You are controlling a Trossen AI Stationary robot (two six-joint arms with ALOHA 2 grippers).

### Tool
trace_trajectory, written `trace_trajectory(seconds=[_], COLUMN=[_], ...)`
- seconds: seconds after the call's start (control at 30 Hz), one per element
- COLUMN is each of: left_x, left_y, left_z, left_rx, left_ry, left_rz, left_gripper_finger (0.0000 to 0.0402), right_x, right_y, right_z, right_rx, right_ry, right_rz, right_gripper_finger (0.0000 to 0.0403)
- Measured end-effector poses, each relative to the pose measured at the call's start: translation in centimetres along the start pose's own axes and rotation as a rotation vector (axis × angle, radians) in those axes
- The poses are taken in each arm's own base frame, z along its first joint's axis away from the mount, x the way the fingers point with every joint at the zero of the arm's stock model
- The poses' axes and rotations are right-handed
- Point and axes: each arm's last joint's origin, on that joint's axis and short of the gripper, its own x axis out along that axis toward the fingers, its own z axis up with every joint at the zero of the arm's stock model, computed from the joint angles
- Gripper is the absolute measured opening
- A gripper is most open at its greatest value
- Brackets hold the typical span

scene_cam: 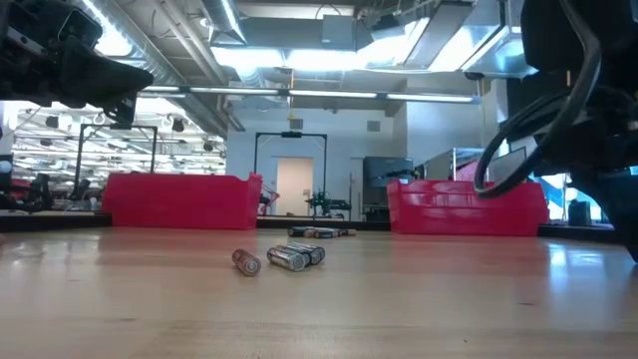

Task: Sort batteries
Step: Put the small black battery into the right red bin

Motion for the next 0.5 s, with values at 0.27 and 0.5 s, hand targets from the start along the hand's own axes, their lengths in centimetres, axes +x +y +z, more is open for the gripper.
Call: trace_trajectory(seconds=[0.27, 0.5], left_x=[0.0, 0.0], left_y=[0.0, 0.0], left_z=[0.0, 0.0], left_rx=[-0.003, -0.003], left_ry=[0.0, 0.0], left_rz=[0.0, 0.0], left_gripper_finger=[0.002, 0.002], right_x=[0.03, 0.07], right_y=[-0.23, -0.31], right_z=[-0.18, -0.2], right_rx=[-0.008, -0.005], right_ry=[0.007, 0.011], right_rz=[-0.058, -0.058], right_gripper_finger=[0.0131, 0.0078])
